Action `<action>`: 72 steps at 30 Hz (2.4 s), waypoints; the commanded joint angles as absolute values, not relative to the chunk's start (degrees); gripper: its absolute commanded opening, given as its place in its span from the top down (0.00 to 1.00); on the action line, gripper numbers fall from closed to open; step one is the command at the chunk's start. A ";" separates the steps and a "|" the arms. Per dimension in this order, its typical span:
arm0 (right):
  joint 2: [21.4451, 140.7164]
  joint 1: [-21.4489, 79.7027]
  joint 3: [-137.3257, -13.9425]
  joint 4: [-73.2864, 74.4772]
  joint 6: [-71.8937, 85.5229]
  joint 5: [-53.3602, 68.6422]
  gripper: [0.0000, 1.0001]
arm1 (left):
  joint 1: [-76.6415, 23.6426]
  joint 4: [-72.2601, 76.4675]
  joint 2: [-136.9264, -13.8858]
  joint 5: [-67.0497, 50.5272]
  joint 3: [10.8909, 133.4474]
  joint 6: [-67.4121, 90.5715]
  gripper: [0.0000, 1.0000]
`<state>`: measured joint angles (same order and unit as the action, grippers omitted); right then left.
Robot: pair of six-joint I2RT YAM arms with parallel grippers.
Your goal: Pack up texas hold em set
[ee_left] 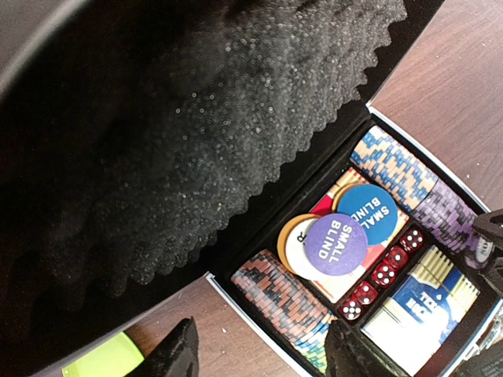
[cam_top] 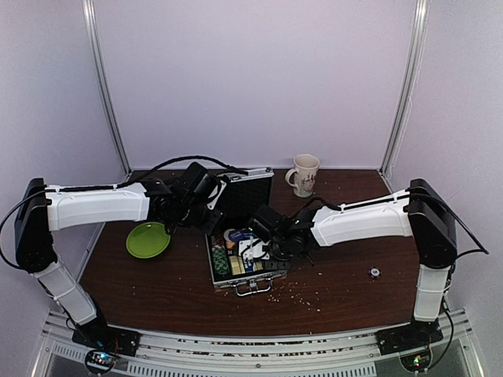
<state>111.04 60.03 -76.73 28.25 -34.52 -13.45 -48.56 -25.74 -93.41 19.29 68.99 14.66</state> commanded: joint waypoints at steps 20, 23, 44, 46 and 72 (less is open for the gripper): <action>109.22 57.75 -78.00 31.68 -33.41 -11.14 0.44 | -47.95 -25.36 -93.17 18.19 68.03 15.29 0.43; 107.91 57.04 -78.32 33.84 -32.76 -7.80 0.40 | -47.90 -25.37 -93.20 18.20 68.09 15.29 0.43; 84.69 31.59 -58.59 56.29 -30.99 5.99 0.42 | -47.81 -25.08 -93.08 17.51 68.17 15.33 0.43; 83.42 28.21 -56.40 58.75 -32.82 5.68 0.42 | -47.83 -25.29 -93.08 17.52 68.07 15.29 0.43; 92.69 16.48 -52.67 55.90 -34.17 0.73 0.36 | -47.86 -25.58 -93.49 17.16 68.35 15.52 0.43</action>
